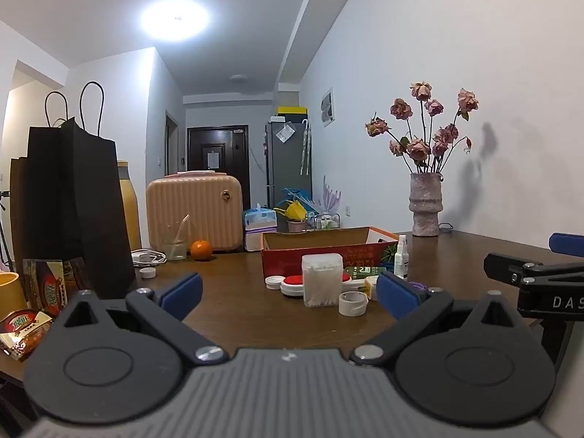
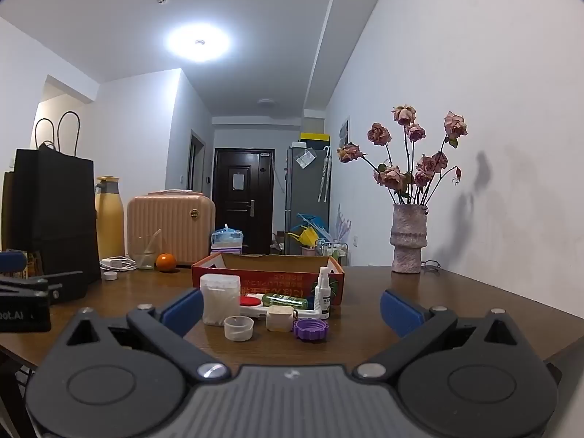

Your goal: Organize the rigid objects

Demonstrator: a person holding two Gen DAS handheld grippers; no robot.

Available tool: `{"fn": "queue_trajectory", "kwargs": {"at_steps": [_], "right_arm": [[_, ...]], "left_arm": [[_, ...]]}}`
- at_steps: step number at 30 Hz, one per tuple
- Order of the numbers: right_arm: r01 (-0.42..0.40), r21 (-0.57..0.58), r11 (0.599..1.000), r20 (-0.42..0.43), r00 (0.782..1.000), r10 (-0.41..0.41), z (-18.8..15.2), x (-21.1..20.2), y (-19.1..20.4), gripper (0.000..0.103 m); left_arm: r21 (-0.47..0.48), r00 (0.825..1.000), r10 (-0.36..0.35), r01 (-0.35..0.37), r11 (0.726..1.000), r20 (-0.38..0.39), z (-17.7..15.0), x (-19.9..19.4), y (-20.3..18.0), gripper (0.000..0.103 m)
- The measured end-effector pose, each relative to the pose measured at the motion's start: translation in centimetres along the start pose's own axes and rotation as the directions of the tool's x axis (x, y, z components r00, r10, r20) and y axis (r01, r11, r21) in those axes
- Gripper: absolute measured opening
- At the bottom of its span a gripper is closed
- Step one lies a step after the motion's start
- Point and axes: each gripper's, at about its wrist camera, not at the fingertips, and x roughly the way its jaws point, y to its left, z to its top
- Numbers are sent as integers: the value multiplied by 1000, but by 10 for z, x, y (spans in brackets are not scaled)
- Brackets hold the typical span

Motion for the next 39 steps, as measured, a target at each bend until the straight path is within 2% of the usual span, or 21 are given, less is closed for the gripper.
{"fn": "queue_trajectory", "kwargs": {"at_steps": [3, 11, 18, 39], "right_arm": [[0, 2, 1000, 1, 1000, 0, 0, 0, 0, 103], [0, -3, 1000, 2, 1000, 0, -1, -1, -1, 103], [-3, -1, 1000, -1, 1000, 3, -2, -1, 1, 103], [-5, 8, 1000, -6, 1000, 5, -3, 2, -4, 103]], "left_arm": [[-12, 1000, 1, -1, 1000, -3, 0, -1, 4, 103], [29, 1000, -15, 16, 999, -8, 2, 1, -3, 103], [3, 1000, -3, 3, 1000, -29, 0, 4, 0, 103], [1, 1000, 12, -12, 1000, -26, -1, 5, -1, 103]]}}
